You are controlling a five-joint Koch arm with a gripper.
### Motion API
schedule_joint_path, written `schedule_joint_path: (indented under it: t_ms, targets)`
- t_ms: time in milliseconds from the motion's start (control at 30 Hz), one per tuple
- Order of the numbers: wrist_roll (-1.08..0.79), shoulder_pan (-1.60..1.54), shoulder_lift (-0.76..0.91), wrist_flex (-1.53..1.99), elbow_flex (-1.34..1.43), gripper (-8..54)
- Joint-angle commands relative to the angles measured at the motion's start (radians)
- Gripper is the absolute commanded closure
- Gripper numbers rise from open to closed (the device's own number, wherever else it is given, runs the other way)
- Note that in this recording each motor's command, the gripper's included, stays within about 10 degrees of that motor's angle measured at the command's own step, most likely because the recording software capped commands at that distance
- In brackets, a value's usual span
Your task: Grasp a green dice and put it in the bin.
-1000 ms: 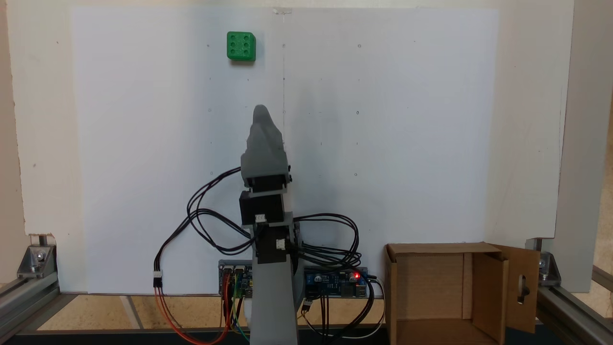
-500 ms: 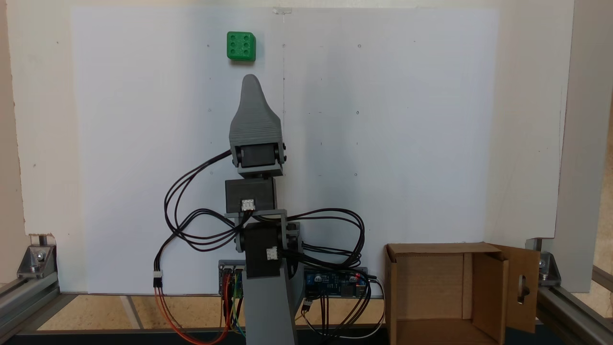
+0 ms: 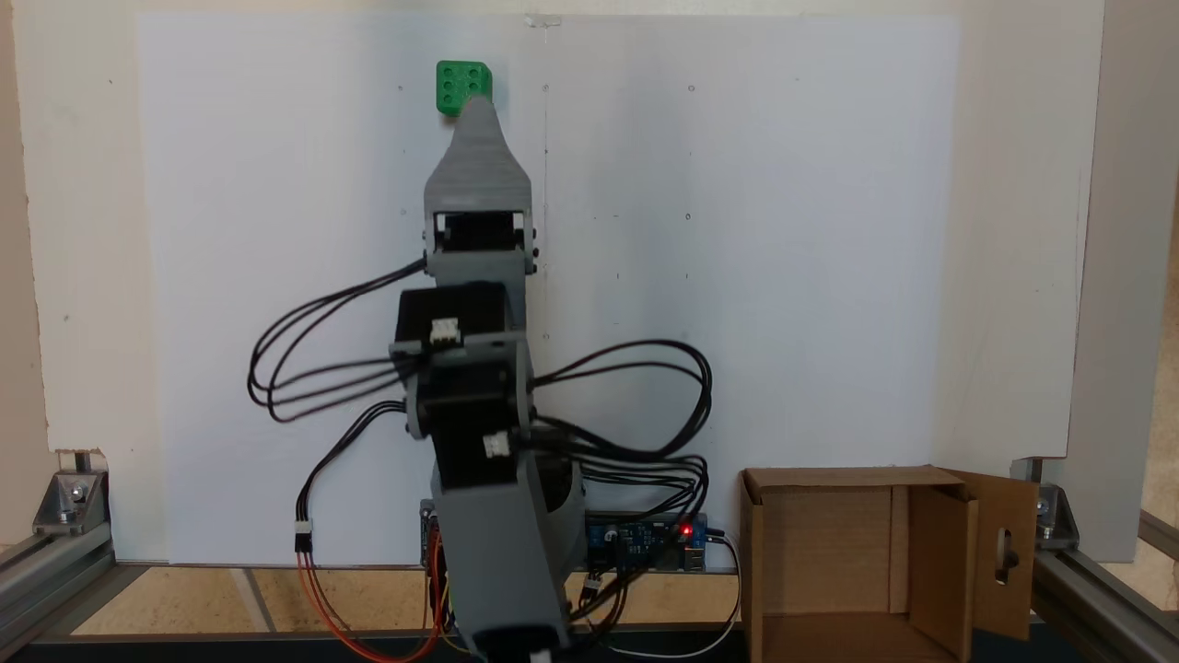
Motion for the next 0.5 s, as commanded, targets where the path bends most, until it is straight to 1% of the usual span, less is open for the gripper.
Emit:
schedule_joint_path:
  t_ms: [0, 67, 233, 367, 467]
  targets:
    - [0.075, -0.014, -0.077, 0.159, -0.156, 1.1]
    - [0.084, -0.015, -0.192, 0.288, -0.285, 1.1]
    - [0.137, -0.067, -0.359, 0.578, -0.609, 1.2]
    - [0.167, -0.080, -0.466, 0.768, -0.698, 1.3]
    - [0.204, -0.092, -0.502, 0.828, -0.703, 1.2]
